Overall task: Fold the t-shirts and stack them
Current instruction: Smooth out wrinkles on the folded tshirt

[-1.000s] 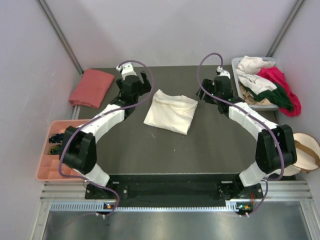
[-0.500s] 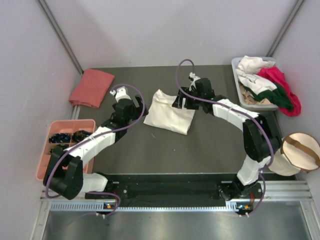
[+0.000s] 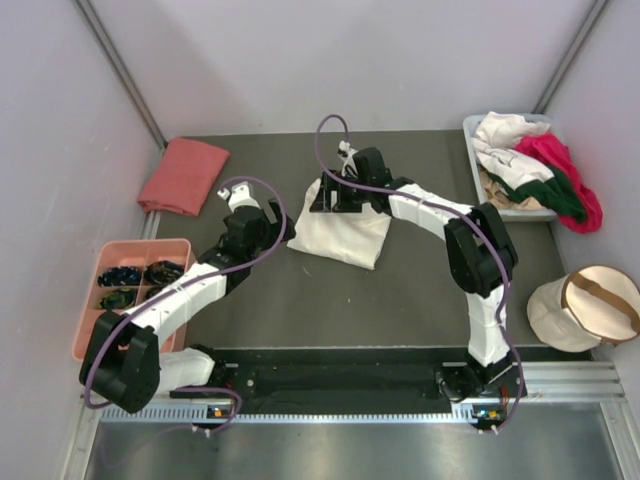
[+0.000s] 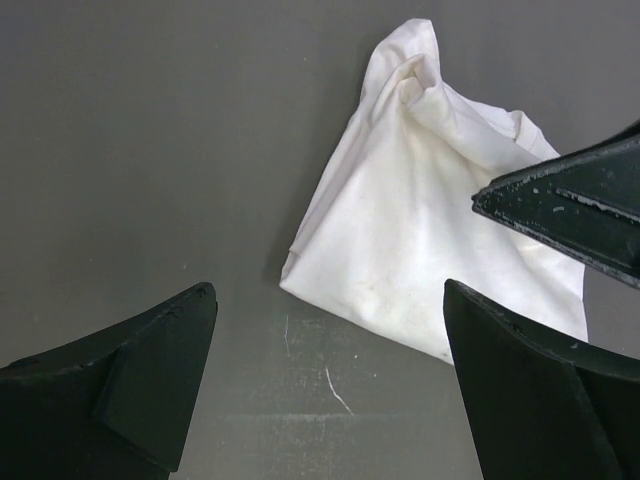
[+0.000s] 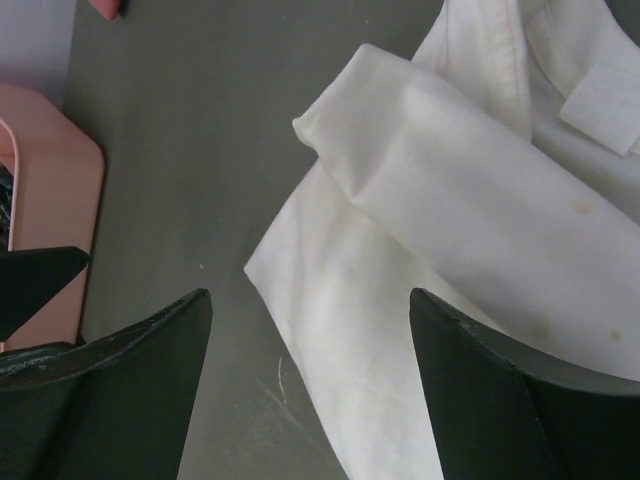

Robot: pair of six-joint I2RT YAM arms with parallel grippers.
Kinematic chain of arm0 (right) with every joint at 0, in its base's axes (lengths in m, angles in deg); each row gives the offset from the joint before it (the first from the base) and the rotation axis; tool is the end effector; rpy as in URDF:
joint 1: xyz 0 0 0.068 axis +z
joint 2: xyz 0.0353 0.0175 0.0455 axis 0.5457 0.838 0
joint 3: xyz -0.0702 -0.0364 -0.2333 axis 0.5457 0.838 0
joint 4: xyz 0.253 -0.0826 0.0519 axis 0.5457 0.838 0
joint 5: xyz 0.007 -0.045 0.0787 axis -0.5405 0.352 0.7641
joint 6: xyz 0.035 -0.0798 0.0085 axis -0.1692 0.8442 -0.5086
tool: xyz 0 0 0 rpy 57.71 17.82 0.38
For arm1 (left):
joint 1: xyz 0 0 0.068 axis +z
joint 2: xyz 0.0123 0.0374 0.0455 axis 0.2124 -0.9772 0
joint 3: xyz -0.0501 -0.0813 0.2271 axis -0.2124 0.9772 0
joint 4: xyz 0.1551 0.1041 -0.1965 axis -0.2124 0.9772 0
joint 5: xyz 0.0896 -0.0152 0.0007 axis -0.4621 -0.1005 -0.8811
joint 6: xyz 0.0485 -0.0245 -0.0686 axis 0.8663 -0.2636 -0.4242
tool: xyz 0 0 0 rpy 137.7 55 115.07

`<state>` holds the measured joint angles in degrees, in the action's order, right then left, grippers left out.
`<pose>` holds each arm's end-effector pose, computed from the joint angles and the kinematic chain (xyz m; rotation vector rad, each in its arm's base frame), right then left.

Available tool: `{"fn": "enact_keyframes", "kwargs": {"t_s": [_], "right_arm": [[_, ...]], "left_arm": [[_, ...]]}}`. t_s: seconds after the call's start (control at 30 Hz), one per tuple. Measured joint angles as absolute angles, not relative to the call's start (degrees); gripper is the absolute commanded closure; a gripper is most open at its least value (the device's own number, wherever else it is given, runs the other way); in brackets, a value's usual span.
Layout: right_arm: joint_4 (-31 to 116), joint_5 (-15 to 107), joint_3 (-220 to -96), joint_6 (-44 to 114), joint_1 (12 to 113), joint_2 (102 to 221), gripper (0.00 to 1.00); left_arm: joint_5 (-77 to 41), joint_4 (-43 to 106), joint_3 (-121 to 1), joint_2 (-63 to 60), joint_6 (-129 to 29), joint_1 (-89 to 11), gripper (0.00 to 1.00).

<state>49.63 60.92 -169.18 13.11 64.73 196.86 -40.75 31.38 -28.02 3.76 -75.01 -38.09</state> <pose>0.4035 0.2844 0.1642 -0.2985 2.3367 0.9966 0.2983 -0.1227 0.1906 -0.3483 2.0358 -0.4172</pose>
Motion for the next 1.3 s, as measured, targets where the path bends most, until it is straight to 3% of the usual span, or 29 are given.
{"fn": "enact_keyframes", "kwargs": {"t_s": [0.43, 0.97, 1.3], "right_arm": [[50.9, 59.6, -177.9, 12.2, 64.6, 205.5, 0.19], [50.8, 43.0, -186.4, 17.0, 61.1, 210.4, 0.18], [50.0, 32.3, -182.8, 22.2, 59.2, 208.1, 0.18]], "left_arm": [[-40.9, 31.7, -28.0, 3.7, -74.8, -38.1, 0.01], [-42.3, 32.3, -28.0, 1.9, -74.4, -38.1, 0.01], [-42.3, 33.6, -28.1, 1.2, -73.9, -38.1, 0.01]]}}
